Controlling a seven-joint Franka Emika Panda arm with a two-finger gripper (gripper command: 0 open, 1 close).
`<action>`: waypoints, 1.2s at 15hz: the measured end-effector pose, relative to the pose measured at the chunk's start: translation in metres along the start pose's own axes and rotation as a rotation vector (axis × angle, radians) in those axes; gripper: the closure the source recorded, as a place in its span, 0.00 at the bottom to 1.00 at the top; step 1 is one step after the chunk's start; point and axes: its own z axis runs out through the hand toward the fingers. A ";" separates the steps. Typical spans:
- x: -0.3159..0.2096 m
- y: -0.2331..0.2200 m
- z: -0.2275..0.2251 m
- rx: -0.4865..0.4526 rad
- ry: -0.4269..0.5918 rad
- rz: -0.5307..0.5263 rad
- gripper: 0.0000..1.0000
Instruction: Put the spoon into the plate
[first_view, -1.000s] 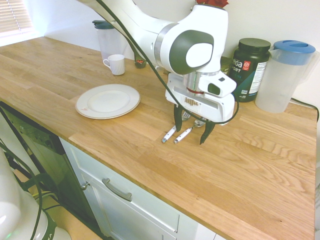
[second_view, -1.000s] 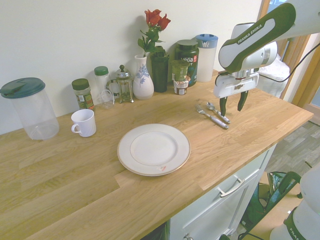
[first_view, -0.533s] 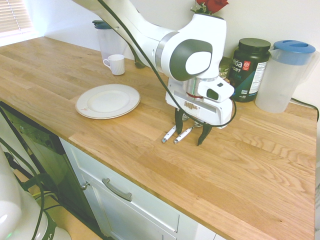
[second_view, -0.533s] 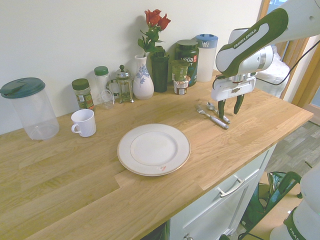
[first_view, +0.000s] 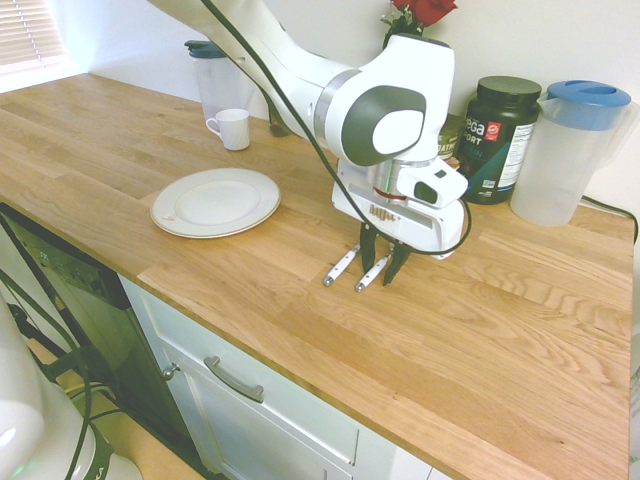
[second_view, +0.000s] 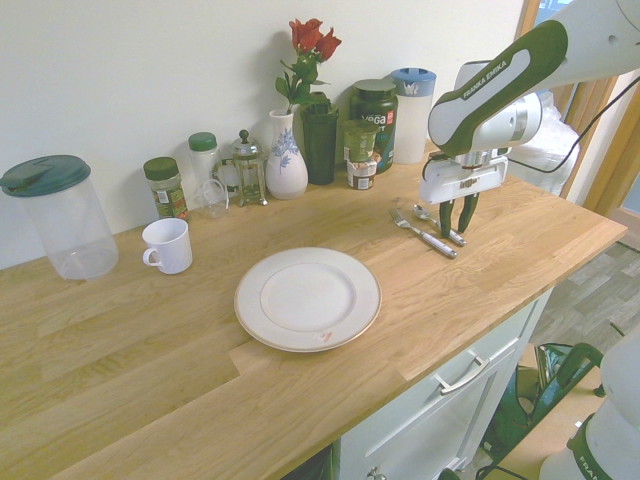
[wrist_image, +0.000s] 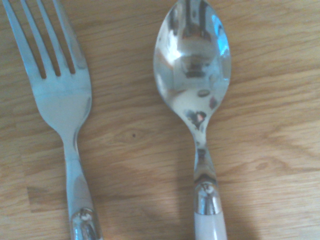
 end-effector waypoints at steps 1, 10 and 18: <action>-0.001 -0.002 0.000 0.003 -0.001 -0.002 1.00; -0.005 -0.010 -0.002 0.016 0.002 -0.011 1.00; -0.094 -0.051 -0.136 0.132 0.078 -0.174 1.00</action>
